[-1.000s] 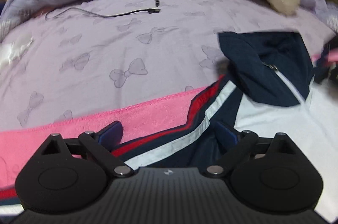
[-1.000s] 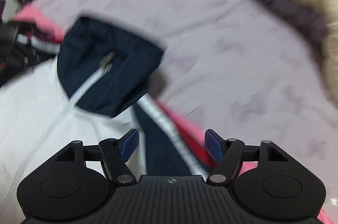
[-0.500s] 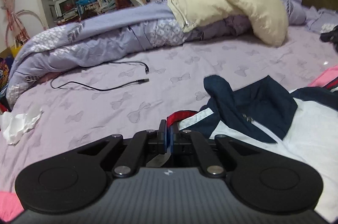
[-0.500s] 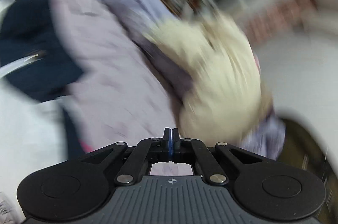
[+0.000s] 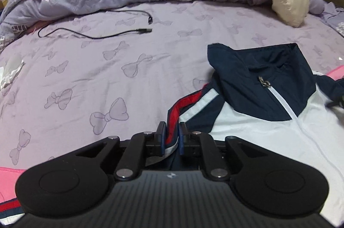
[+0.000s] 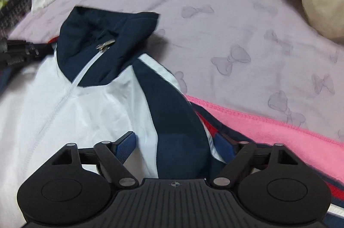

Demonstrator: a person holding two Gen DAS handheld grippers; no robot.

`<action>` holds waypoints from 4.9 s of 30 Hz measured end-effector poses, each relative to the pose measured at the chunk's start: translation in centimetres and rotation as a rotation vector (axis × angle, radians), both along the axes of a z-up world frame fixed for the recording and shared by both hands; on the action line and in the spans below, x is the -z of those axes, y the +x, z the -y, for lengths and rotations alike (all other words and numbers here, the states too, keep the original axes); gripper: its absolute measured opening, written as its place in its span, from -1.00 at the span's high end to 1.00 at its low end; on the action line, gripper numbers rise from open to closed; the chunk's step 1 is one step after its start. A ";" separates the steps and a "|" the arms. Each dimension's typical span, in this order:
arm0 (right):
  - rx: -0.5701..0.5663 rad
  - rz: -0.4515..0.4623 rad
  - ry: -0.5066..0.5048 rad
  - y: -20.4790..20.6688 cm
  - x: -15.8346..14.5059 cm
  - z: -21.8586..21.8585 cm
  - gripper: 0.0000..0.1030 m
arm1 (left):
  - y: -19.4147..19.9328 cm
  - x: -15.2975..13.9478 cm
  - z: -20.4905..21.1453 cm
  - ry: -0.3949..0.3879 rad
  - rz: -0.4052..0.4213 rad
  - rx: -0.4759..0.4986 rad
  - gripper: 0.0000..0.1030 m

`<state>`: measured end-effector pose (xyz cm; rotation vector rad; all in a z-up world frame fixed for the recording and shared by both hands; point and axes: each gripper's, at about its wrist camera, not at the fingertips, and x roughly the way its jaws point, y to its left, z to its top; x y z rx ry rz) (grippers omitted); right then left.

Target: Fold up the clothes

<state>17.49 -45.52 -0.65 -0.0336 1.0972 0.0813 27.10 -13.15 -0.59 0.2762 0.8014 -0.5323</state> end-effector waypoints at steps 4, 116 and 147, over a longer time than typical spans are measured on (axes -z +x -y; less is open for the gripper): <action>-0.045 0.108 -0.418 -1.1 -0.9 -3.0 0.92 | -0.1 -1.6 0.6 -0.035 0.042 -0.005 0.63; 0.342 0.251 -0.053 -49.7 -12.0 -22.0 -1.00 | -49.5 -11.4 -6.6 0.066 -0.215 -0.312 -0.99; 0.327 0.416 0.017 -46.3 -10.1 -20.1 -0.96 | -40.8 -11.5 -15.9 -0.158 -0.049 -0.545 -0.98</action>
